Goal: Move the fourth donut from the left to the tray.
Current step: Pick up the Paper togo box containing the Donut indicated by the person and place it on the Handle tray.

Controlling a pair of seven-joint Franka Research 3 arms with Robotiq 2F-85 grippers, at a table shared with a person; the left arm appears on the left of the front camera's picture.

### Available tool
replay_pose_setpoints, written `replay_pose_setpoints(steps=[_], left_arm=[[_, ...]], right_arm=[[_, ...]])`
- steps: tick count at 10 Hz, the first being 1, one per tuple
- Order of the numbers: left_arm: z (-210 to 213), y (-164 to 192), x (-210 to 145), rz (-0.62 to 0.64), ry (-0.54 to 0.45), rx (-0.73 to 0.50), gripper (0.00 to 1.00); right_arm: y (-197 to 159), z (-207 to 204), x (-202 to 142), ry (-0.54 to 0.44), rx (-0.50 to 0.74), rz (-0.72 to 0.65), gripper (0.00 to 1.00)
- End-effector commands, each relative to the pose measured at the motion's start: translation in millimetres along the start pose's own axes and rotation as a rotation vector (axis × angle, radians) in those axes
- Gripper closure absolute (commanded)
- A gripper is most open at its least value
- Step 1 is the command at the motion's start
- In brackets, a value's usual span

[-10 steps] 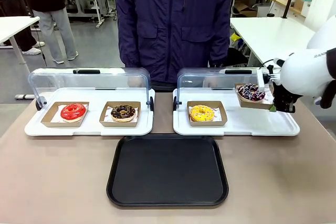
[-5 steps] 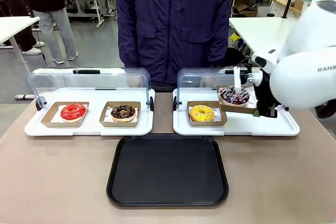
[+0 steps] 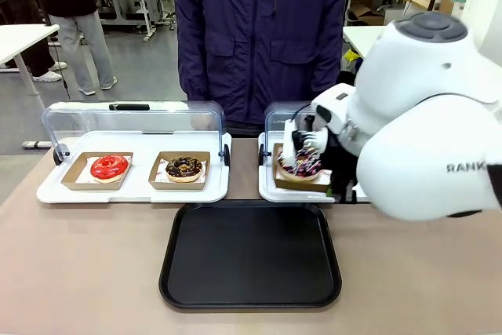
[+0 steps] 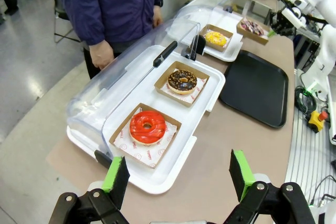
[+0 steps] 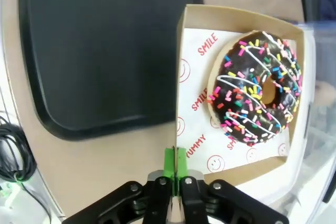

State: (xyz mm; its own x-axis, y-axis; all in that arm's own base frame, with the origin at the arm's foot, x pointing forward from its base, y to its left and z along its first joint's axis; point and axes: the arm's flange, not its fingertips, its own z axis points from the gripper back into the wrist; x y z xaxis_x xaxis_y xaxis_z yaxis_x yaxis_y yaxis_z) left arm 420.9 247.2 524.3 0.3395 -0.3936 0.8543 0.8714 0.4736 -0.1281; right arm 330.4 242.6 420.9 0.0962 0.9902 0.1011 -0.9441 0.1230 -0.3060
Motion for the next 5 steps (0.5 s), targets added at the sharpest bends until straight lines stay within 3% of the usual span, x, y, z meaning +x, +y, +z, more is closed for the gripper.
replay_pose_setpoints(steps=[1, 5], left_arm=[[1, -2, 1, -0.002, -0.004, -0.004, 0.0], [1, -2, 1, -0.002, -0.004, -0.004, 0.0]], right_arm=[[39, -13, 10, 0.005, 0.001, 0.022, 0.98], [80, -34, 54, -0.016, 0.068, 0.11, 0.98]])
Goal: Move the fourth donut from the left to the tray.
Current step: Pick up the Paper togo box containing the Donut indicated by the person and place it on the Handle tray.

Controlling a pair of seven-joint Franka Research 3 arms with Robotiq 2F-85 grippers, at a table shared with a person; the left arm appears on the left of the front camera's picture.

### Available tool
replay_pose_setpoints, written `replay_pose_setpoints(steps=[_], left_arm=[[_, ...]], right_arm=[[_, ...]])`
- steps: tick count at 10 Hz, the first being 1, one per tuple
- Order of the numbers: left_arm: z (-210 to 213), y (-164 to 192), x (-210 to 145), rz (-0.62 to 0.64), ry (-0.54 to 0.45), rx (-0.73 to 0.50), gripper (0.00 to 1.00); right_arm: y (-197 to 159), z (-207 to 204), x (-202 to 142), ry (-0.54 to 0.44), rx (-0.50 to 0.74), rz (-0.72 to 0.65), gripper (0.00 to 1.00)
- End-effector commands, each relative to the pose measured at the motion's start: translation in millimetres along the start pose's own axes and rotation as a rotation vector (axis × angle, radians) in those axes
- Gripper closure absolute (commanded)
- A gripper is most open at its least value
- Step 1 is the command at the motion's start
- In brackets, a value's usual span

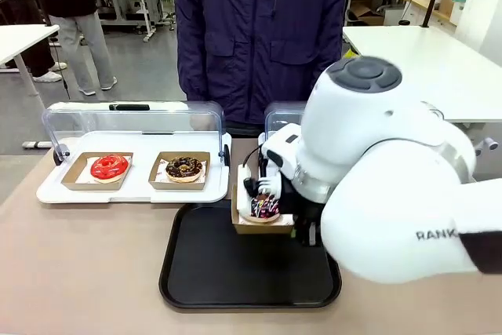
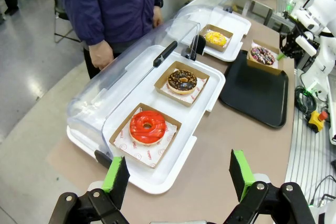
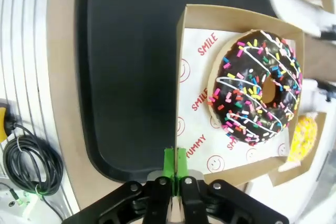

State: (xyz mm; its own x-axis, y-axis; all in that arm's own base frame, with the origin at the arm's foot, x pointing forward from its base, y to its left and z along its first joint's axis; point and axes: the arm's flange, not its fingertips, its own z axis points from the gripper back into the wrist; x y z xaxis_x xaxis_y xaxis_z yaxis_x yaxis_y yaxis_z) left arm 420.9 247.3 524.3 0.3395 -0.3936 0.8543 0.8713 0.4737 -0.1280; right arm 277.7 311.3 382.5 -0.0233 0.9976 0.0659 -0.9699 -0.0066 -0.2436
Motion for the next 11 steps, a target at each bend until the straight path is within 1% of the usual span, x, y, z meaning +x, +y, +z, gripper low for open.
replay_pose_setpoints(steps=[1, 5, 7, 11], left_arm=[[1, -2, 1, -0.002, -0.004, -0.004, 0.0], [1, -2, 1, -0.002, -0.004, -0.004, 0.0], [1, -2, 1, -0.002, -0.004, -0.004, 0.0], [1, -2, 1, -0.002, -0.004, -0.004, 0.0]], right_arm=[[13, -19, 2, -0.014, 0.0, -0.014, 0.98], [21, -47, 18, -0.027, 0.036, -0.008, 0.98], [24, -55, 21, -0.036, 0.052, -0.018, 0.98], [27, -70, 25, -0.016, 0.079, -0.019, 0.98]])
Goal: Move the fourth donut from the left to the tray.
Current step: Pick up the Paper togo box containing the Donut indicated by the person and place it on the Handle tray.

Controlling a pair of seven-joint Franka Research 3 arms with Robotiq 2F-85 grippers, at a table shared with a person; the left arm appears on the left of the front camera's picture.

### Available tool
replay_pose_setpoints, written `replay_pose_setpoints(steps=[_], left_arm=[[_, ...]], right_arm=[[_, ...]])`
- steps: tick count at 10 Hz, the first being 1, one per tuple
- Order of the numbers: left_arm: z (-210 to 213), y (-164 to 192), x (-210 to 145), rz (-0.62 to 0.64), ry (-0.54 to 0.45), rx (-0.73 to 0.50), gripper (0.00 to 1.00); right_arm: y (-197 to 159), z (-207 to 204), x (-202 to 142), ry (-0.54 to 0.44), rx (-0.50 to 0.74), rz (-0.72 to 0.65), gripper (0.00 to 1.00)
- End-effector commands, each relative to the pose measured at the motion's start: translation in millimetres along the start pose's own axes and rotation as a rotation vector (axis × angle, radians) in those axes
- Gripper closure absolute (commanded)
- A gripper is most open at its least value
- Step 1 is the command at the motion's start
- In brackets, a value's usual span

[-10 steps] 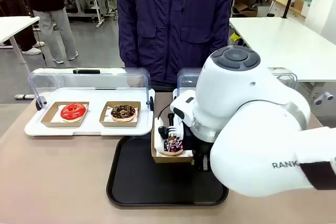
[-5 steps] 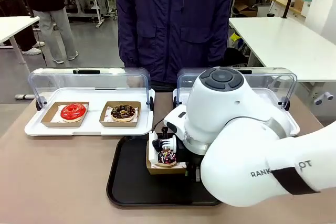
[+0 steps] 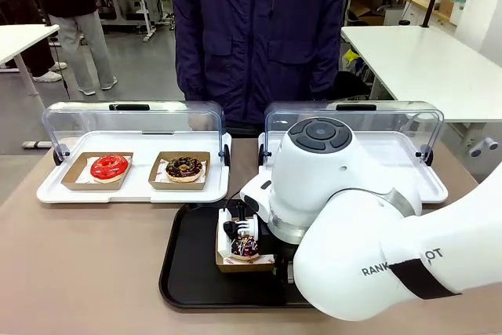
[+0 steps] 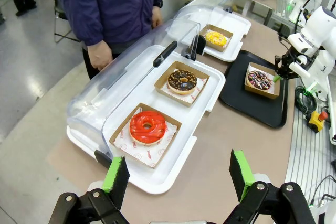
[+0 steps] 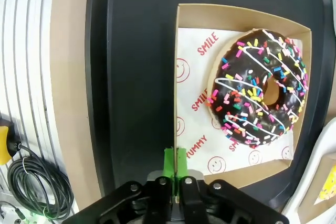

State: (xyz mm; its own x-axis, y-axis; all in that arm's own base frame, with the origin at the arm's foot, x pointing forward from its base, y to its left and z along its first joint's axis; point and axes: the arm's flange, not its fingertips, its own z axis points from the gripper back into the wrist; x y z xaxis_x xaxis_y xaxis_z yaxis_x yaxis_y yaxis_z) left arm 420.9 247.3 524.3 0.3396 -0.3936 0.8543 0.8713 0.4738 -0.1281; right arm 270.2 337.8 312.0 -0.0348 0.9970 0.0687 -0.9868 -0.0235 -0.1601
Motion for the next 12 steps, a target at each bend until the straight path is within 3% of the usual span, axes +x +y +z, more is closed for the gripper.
replay_pose_setpoints(steps=[1, 5, 6, 7, 8, 9, 10, 12], left_arm=[[1, -2, 1, -0.002, -0.004, -0.004, 0.0], [1, -2, 1, -0.002, -0.004, -0.004, 0.0], [1, -2, 1, -0.002, -0.004, -0.004, 0.0], [1, -2, 1, -0.002, -0.004, -0.004, 0.0], [1, -2, 1, -0.002, -0.004, -0.004, 0.0], [1, -2, 1, -0.002, -0.004, -0.004, 0.0], [1, -2, 1, -0.002, -0.004, -0.004, 0.0], [1, -2, 1, -0.002, -0.004, -0.004, 0.0]], right_arm=[[3, -3, 2, -0.01, -0.003, -0.03, 0.98], [-1, -3, -1, -0.027, 0.022, -0.04, 0.98], [-2, -2, -2, -0.021, 0.022, -0.035, 0.41], [-1, 3, -3, -0.02, 0.029, -0.036, 0.41], [0, 10, -4, -0.026, 0.025, -0.036, 0.0], [1, 19, -6, -0.028, 0.021, -0.035, 0.37], [2, 29, -8, -0.024, 0.014, -0.038, 0.0], [3, 51, -14, -0.037, 0.033, -0.028, 0.0]])
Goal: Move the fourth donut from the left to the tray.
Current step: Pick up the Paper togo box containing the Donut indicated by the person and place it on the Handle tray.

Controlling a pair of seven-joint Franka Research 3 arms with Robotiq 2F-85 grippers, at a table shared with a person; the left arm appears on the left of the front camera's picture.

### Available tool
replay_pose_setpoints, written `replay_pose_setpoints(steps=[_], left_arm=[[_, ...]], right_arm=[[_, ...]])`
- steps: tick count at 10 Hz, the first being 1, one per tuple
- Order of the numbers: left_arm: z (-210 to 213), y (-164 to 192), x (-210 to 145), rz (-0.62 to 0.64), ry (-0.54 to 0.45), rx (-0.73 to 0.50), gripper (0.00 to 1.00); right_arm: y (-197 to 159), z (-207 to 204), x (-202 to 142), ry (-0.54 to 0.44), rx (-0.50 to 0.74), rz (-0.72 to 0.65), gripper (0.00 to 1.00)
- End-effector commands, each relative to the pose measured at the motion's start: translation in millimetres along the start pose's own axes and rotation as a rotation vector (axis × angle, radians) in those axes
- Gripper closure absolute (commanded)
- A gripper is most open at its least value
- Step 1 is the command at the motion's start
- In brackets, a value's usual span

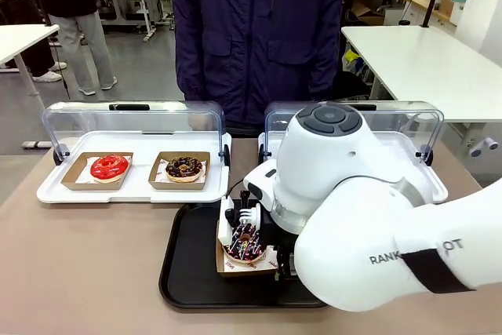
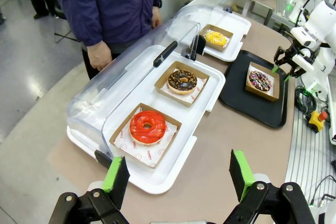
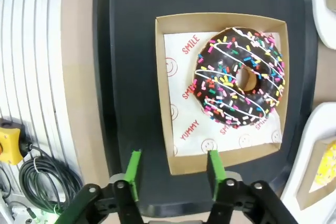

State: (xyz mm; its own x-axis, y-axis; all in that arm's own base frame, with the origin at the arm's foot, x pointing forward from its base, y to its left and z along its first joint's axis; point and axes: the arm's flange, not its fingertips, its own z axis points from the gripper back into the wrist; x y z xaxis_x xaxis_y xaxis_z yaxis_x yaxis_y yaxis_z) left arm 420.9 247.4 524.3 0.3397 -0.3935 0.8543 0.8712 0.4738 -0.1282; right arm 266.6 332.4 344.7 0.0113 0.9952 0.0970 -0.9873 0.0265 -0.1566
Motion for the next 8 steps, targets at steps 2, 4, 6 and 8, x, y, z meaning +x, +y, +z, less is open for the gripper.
replay_pose_setpoints(steps=[2, 4, 6, 8], left_arm=[[1, -2, 1, -0.002, -0.004, -0.004, 0.0], [1, -2, 1, -0.002, -0.004, -0.004, 0.0], [1, -2, 1, -0.002, -0.004, -0.004, 0.0], [1, -2, 1, -0.002, -0.004, -0.004, 0.0]], right_arm=[[5, 35, -16, -0.014, 0.021, 0.024, 0.0], [7, 54, -21, -0.024, 0.017, 0.043, 0.0], [3, 65, -26, -0.02, 0.034, 0.086, 0.0], [1, 52, -12, -0.004, -0.006, 0.028, 0.0]])
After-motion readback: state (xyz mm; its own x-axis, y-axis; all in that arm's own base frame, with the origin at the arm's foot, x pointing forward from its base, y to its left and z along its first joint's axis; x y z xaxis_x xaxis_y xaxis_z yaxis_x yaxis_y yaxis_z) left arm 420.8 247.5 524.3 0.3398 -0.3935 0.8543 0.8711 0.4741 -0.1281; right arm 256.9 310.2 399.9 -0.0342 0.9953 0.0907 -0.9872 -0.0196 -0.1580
